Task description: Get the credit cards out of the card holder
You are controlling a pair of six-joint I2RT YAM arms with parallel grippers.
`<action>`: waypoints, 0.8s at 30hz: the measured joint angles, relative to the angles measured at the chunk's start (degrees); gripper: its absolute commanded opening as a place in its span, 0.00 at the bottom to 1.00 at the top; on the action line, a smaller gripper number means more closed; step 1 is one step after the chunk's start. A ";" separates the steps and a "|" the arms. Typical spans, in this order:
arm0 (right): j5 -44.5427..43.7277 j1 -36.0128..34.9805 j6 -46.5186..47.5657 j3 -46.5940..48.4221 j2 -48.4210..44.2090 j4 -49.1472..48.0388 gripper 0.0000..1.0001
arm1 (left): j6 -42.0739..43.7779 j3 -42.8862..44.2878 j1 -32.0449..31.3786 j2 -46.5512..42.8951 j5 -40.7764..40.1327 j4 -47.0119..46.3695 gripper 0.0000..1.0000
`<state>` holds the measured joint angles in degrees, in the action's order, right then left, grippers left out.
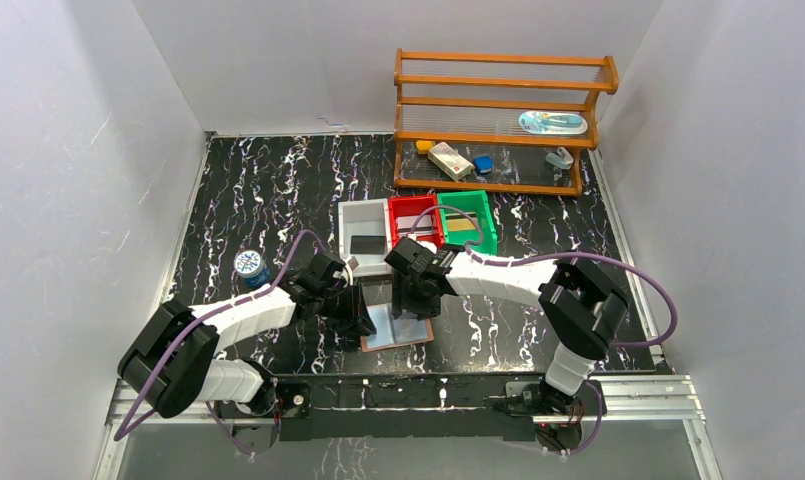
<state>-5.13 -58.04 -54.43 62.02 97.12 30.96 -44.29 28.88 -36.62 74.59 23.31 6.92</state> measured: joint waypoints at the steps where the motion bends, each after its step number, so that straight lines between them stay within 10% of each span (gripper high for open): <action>1: 0.20 0.00 0.00 -0.02 0.00 -0.11 0.62 | 0.02 0.00 0.00 0.00 0.00 0.02 0.24; 24: 1.44 0.11 -0.94 -0.81 0.11 -2.34 0.70 | 0.37 0.11 0.00 0.24 0.13 0.17 0.24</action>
<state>-3.68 -57.93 -55.37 61.21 97.23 28.62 -43.92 28.99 -36.62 74.83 23.44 7.09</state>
